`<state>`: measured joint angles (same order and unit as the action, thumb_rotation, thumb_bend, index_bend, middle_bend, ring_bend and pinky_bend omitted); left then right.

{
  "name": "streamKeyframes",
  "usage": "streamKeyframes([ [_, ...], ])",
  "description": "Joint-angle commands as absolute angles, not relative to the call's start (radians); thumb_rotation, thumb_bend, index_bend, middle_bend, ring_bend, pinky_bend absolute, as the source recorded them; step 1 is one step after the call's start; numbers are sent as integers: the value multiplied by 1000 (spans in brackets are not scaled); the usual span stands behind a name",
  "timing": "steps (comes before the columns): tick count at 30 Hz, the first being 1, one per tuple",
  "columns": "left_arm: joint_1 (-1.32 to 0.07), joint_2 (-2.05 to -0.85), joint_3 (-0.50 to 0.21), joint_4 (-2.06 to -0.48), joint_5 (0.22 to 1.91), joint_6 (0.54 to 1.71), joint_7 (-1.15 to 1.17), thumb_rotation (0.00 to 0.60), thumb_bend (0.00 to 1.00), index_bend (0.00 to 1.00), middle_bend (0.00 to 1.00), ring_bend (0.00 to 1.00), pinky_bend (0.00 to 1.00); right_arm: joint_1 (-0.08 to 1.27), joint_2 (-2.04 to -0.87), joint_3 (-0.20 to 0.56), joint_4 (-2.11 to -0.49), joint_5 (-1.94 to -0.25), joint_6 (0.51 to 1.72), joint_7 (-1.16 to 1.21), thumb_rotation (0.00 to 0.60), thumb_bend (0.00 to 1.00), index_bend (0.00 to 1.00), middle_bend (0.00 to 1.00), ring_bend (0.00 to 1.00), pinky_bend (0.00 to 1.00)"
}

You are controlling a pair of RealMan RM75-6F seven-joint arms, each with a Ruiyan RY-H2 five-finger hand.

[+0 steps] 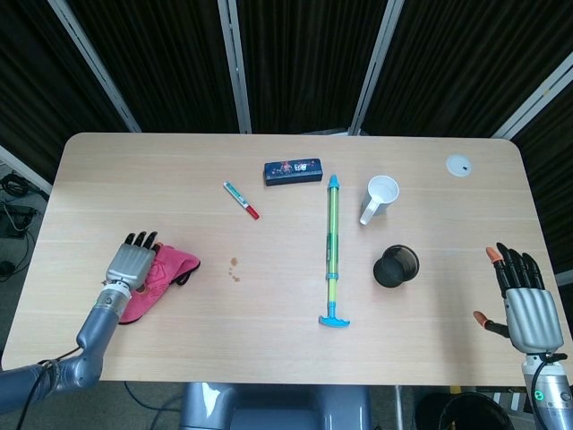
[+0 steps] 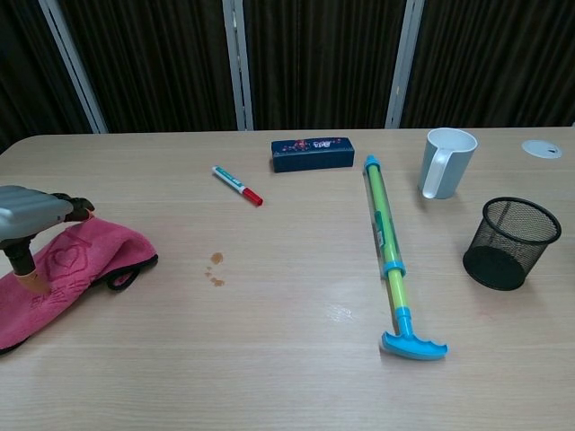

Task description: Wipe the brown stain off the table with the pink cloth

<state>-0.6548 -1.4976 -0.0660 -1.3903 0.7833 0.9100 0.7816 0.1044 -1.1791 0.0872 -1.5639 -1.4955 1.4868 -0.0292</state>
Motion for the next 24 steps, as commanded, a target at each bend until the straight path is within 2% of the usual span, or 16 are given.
streamKeyframes([
  [1, -648, -1525, -56, -1350, 813, 928, 747, 600, 68, 422, 187, 142, 244, 104, -1179, 87, -1567, -1495, 1487, -27, 600, 0, 0, 0, 0, 0],
  [4, -637, -1543, -58, -1329, 842, 944, 702, 600, 178, 610, 372, 282, 364, 104, -1179, 88, -1566, -1498, 1489, -27, 600, 0, 0, 0, 0, 0],
  [6, -625, -1560, -58, -1307, 890, 967, 654, 600, 292, 756, 508, 400, 465, 105, -1179, 87, -1566, -1500, 1490, -26, 600, 0, 0, 0, 0, 0],
  [9, -615, -1577, -52, -1281, 946, 993, 615, 600, 391, 859, 607, 511, 555, 105, -1179, 88, -1568, -1501, 1491, -26, 600, 0, 0, 0, 0, 0],
  [12, -611, -1586, -58, -1272, 989, 1011, 573, 600, 405, 877, 632, 561, 597, 105, -1180, 87, -1567, -1505, 1494, -27, 600, 0, 0, 0, 0, 0],
  [16, -620, -1584, -74, -1283, 1027, 1028, 554, 600, 408, 880, 637, 567, 603, 104, -1181, 88, -1567, -1504, 1495, -25, 600, 0, 0, 0, 0, 0],
  [24, -696, -1586, -179, -1380, 1076, 1064, 553, 600, 409, 885, 642, 572, 605, 105, -1181, 93, -1563, -1500, 1495, -13, 600, 0, 0, 0, 0, 0],
])
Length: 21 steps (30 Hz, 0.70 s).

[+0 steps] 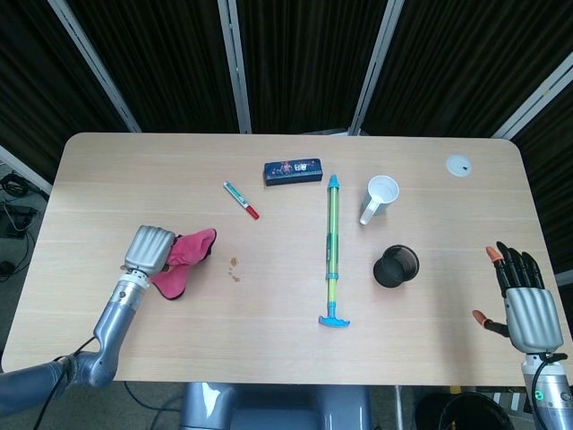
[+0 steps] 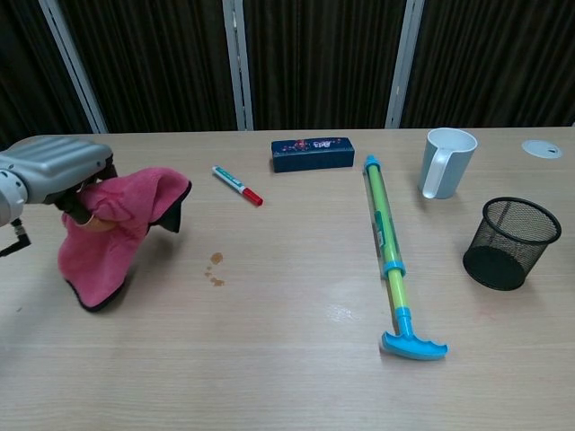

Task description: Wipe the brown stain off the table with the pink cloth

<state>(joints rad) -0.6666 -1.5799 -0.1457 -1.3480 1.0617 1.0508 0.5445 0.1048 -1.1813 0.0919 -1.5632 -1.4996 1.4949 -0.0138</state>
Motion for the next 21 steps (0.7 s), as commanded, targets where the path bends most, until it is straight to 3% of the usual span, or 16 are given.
streamKeyframes([
  [1, -705, -1591, -189, -1390, 1078, 1066, 555, 600, 409, 885, 642, 572, 605, 105, -1181, 93, -1562, -1499, 1496, -12, 600, 0, 0, 0, 0, 0],
  [9, -771, -1667, -225, -1441, 1073, 1075, 622, 600, 408, 885, 642, 572, 605, 105, -1181, 93, -1560, -1496, 1492, -2, 600, 0, 0, 0, 0, 0],
  [21, -804, -1833, -168, -1361, 1055, 1053, 686, 600, 409, 885, 642, 572, 605, 102, -1175, 92, -1566, -1498, 1496, 4, 600, 0, 0, 0, 0, 0],
])
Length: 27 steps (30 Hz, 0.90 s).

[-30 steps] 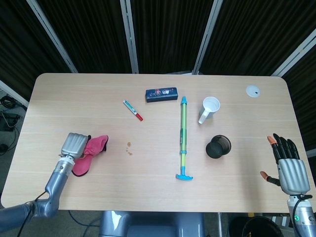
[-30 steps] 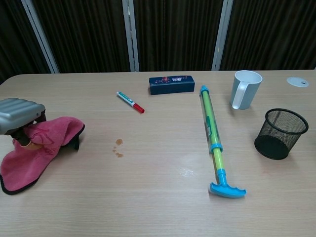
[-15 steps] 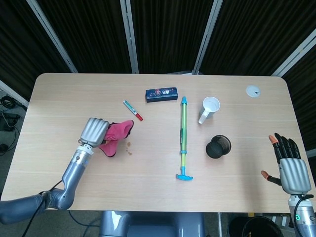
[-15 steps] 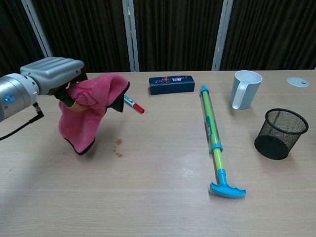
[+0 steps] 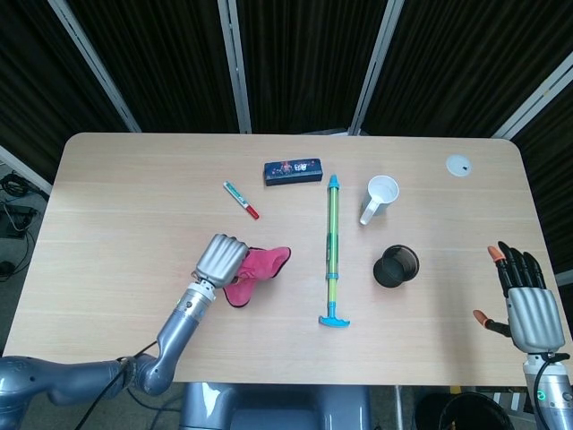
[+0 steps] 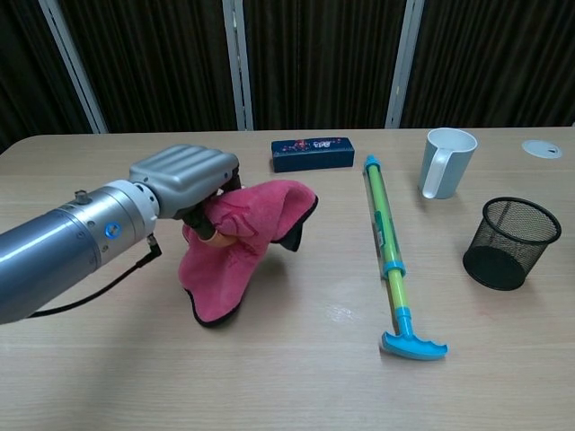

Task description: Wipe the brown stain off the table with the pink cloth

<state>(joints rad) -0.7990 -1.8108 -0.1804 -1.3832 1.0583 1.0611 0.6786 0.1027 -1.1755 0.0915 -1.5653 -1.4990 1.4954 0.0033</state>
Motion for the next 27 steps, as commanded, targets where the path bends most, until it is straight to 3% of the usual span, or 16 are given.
streamKeyframes([
  [1, -805, -1840, -165, -1354, 1055, 1051, 686, 600, 409, 885, 642, 572, 605, 102, -1175, 91, -1566, -1497, 1496, 4, 600, 0, 0, 0, 0, 0],
  [12, -811, -1895, -124, -1227, 1032, 972, 684, 600, 408, 884, 641, 572, 605, 97, -1174, 95, -1563, -1488, 1497, 10, 600, 0, 0, 0, 0, 0],
  [27, -748, -1749, -104, -1124, 1015, 959, 650, 600, 409, 884, 640, 572, 605, 94, -1175, 91, -1567, -1500, 1508, -11, 600, 0, 0, 0, 0, 0],
])
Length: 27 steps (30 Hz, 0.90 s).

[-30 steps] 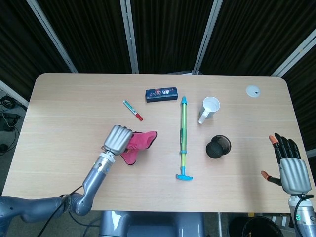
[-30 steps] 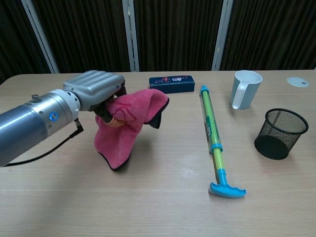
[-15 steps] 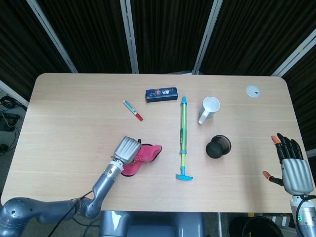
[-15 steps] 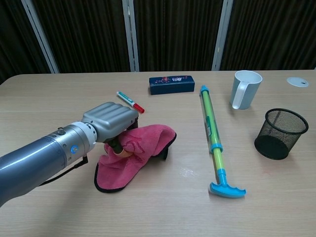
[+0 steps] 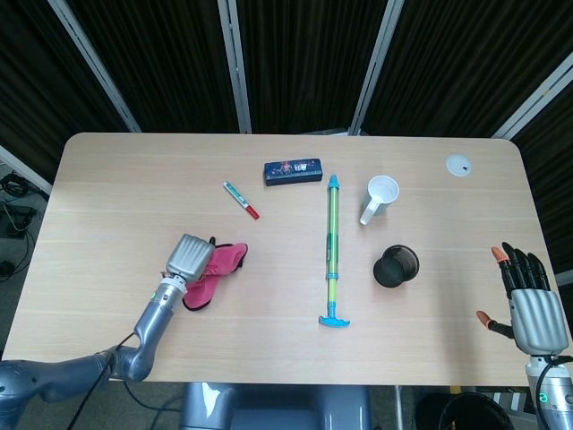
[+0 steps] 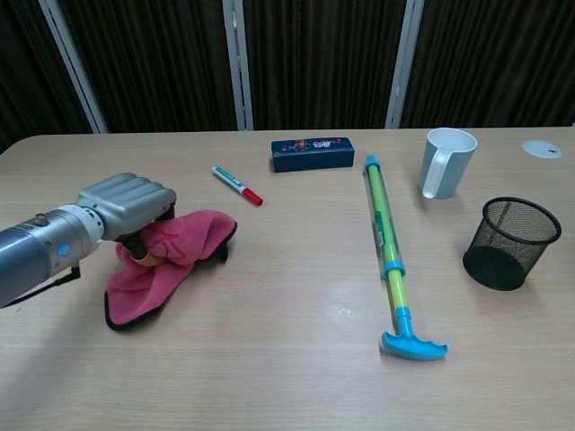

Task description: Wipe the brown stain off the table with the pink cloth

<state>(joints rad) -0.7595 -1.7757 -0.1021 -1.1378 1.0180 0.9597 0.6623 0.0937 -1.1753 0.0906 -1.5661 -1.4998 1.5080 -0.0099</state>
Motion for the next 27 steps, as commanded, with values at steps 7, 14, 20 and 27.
streamKeyframes([
  [7, -739, -1695, -127, -1133, 1014, 962, 622, 600, 409, 884, 640, 572, 605, 97, -1179, 91, -1568, -1504, 1506, -18, 600, 0, 0, 0, 0, 0],
  [14, -749, -1718, -132, -1185, 1019, 965, 637, 600, 410, 883, 640, 573, 605, 100, -1181, 92, -1568, -1504, 1503, -21, 600, 0, 0, 0, 0, 0],
  [20, -777, -1821, -115, -1254, 1040, 964, 683, 600, 410, 884, 641, 572, 605, 98, -1178, 92, -1566, -1504, 1506, -16, 600, 0, 0, 0, 0, 0],
  [27, -806, -1921, -98, -1308, 1074, 968, 731, 600, 409, 884, 640, 572, 605, 93, -1174, 93, -1563, -1500, 1511, -9, 600, 0, 0, 0, 0, 0],
])
